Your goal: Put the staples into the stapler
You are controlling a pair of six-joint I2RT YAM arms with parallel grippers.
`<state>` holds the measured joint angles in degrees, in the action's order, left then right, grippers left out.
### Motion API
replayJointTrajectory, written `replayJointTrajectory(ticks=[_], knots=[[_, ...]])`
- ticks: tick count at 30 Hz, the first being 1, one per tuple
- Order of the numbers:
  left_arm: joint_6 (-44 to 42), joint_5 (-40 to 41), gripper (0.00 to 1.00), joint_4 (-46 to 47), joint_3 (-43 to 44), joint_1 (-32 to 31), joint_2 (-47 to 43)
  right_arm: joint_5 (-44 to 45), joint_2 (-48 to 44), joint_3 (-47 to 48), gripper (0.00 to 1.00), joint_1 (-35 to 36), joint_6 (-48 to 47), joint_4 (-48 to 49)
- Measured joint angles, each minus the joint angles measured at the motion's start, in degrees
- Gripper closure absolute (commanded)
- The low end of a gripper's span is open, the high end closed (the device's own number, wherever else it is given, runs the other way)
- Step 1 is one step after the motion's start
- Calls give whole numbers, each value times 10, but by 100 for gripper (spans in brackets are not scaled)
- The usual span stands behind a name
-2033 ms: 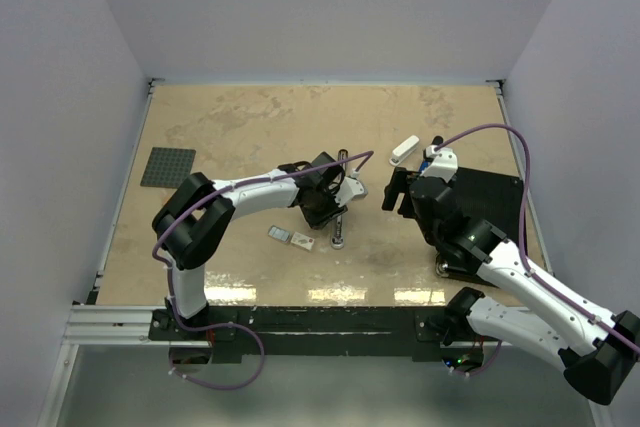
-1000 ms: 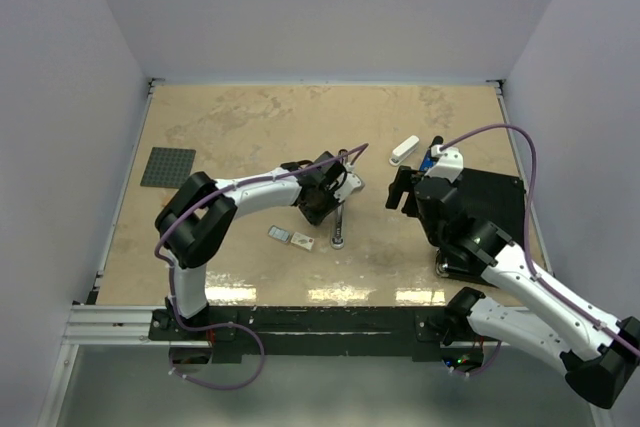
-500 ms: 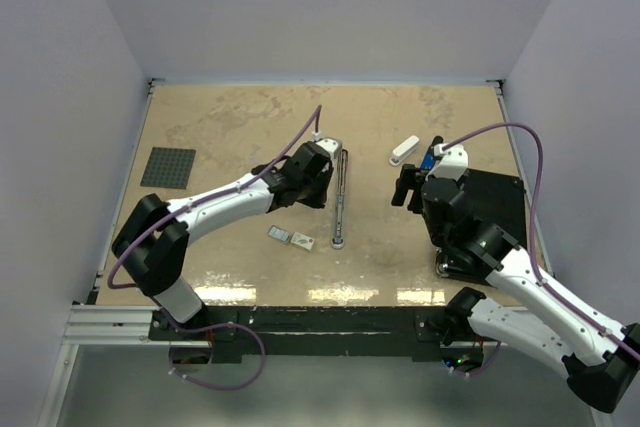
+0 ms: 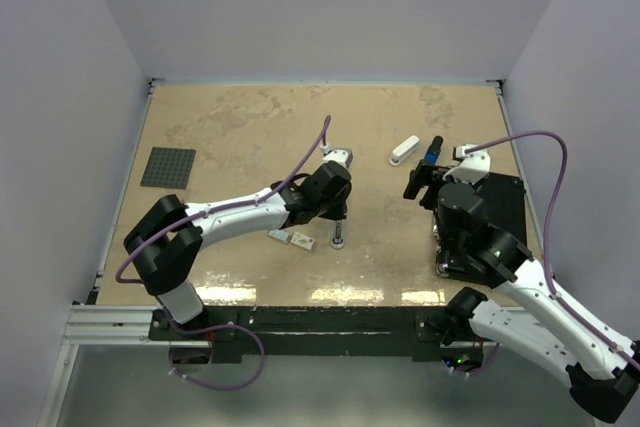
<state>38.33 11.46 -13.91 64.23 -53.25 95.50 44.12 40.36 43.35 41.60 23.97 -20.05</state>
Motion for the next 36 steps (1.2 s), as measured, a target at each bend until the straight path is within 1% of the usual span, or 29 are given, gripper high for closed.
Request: replayJointTrajectory(ticks=[6, 12, 24, 36], knots=[[13, 47, 100, 1, 1, -17, 37, 1, 9, 0, 14, 0, -1, 3], [16, 86, 100, 2, 1, -23, 47, 1, 10, 0, 13, 0, -6, 4], [19, 97, 100, 10, 7, -27, 57, 1, 12, 0, 13, 0, -11, 4], [41, 109, 100, 3, 17, -28, 70, 1, 12, 0, 13, 0, -11, 4]])
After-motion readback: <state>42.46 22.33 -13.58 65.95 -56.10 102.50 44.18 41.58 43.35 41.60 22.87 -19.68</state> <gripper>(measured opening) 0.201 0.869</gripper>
